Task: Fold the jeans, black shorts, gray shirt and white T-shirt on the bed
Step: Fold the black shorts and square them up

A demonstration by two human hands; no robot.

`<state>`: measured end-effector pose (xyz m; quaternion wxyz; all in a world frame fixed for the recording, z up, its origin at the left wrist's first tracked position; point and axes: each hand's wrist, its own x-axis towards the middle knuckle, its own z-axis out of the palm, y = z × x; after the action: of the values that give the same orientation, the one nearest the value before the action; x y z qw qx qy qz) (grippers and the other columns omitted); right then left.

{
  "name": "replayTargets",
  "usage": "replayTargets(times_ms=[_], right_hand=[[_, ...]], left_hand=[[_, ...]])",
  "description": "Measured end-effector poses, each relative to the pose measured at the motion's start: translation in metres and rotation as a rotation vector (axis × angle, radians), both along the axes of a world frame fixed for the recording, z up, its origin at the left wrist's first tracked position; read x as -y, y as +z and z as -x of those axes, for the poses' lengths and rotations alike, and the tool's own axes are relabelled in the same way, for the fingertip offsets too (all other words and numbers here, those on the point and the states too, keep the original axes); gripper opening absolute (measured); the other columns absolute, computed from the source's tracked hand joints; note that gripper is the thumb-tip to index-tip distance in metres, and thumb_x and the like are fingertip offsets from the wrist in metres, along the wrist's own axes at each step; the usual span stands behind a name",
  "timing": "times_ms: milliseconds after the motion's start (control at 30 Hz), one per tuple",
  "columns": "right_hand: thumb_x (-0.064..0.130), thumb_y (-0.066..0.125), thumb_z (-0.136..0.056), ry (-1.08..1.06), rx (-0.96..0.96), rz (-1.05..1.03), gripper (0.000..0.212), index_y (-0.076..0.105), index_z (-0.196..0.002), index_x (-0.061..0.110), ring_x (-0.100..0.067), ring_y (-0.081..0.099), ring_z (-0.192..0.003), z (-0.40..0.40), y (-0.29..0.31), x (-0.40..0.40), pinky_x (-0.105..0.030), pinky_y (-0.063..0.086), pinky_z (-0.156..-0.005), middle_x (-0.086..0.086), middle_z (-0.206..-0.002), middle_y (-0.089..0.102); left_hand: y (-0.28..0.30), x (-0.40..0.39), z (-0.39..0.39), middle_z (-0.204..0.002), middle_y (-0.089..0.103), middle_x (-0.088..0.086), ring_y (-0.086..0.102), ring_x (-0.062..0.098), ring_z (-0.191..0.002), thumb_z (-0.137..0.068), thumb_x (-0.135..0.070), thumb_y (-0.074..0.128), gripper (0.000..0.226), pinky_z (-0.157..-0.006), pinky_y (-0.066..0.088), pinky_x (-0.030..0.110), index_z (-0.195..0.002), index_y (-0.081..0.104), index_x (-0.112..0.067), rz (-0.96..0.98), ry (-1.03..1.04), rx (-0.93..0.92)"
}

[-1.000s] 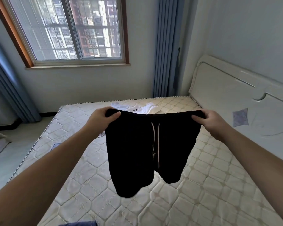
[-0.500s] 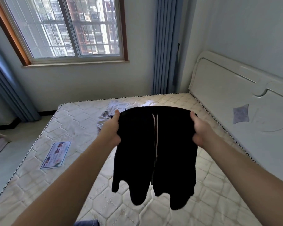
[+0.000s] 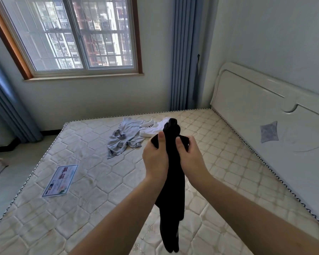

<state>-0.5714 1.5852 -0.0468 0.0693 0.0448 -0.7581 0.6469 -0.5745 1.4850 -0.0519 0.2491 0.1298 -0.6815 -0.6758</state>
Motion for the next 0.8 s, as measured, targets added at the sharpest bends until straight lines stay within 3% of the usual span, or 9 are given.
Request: replayTargets(times_ms=[133,200,333,467,533,600,667,800], right_hand=[[0.052,0.024,-0.103,0.186,0.065,0.149,0.044,0.062,-0.115,0.032,-0.002,0.062,-0.108,-0.008,0.0,-0.005,-0.025,0.047,-0.095,0.011,-0.112,0.069],[0.042,0.022,-0.106,0.256,0.105,0.237,0.046,0.065,-0.117,0.034,-0.001,0.061,-0.114,-0.01,0.003,-0.009,-0.018,0.047,-0.094,0.013,-0.118,0.069],[0.051,0.048,-0.088,0.374,0.107,0.292,0.049,0.06,-0.13,0.03,0.005,0.059,-0.114,-0.012,0.008,-0.011,-0.005,0.046,-0.081,0.023,-0.119,0.066],[0.045,0.061,-0.089,0.329,0.107,0.344,0.042,0.055,-0.128,0.032,-0.007,0.064,-0.112,-0.003,-0.002,-0.008,-0.012,0.051,-0.079,0.005,-0.119,0.068],[0.045,0.063,-0.088,0.323,0.135,0.342,0.036,0.057,-0.122,0.034,-0.011,0.066,-0.11,0.003,-0.006,-0.01,-0.018,0.053,-0.079,0.0,-0.117,0.069],[0.043,0.061,-0.09,0.335,0.163,0.308,0.028,0.063,-0.117,0.038,-0.014,0.063,-0.115,0.008,-0.006,-0.015,-0.027,0.051,-0.09,-0.001,-0.12,0.068],[0.038,0.048,-0.097,0.391,0.147,0.285,0.032,0.066,-0.122,0.031,-0.014,0.058,-0.122,0.011,-0.007,-0.024,-0.03,0.046,-0.101,0.001,-0.127,0.065],[0.04,0.023,-0.098,0.3,-0.024,0.243,0.05,0.063,-0.124,0.028,-0.012,0.058,-0.121,0.01,-0.005,-0.039,-0.03,0.042,-0.101,0.005,-0.126,0.066]], left_hand=[[-0.002,0.004,0.0,-0.076,0.073,-0.013,0.068,0.001,-0.071,-0.087,-0.067,0.047,0.047,-0.065,0.05,0.021,-0.078,0.07,-0.028,-0.008,-0.042,-0.02],[-0.001,0.009,0.002,-0.075,0.073,-0.01,0.069,0.005,-0.072,-0.079,-0.075,0.047,0.052,-0.067,0.052,0.027,-0.077,0.07,-0.028,-0.054,-0.055,-0.022],[0.002,0.013,0.004,-0.082,0.075,-0.004,0.071,0.012,-0.081,-0.074,-0.08,0.051,0.059,-0.073,0.055,0.033,-0.083,0.071,-0.026,-0.106,-0.107,-0.034],[0.005,0.013,-0.001,-0.094,0.073,-0.001,0.07,0.009,-0.089,-0.07,-0.086,0.048,0.076,-0.076,0.056,0.026,-0.102,0.065,-0.019,-0.104,-0.22,-0.05],[0.006,0.015,-0.004,-0.101,0.071,-0.002,0.069,0.006,-0.094,-0.068,-0.079,0.056,0.077,-0.078,0.055,0.022,-0.112,0.059,-0.016,-0.032,-0.284,-0.105],[0.005,0.017,-0.005,-0.107,0.069,-0.002,0.067,0.008,-0.1,-0.068,-0.063,0.07,0.071,-0.085,0.055,0.027,-0.119,0.057,-0.015,0.045,-0.313,-0.093],[0.004,0.021,-0.003,-0.107,0.07,-0.006,0.067,0.006,-0.1,-0.072,-0.044,0.079,0.056,-0.089,0.054,0.03,-0.118,0.058,-0.021,0.082,-0.286,-0.042],[0.0,0.037,0.002,-0.098,0.071,-0.004,0.07,0.016,-0.095,-0.081,-0.034,0.069,0.027,-0.087,0.057,0.038,-0.106,0.06,-0.031,-0.121,-0.272,0.03]])
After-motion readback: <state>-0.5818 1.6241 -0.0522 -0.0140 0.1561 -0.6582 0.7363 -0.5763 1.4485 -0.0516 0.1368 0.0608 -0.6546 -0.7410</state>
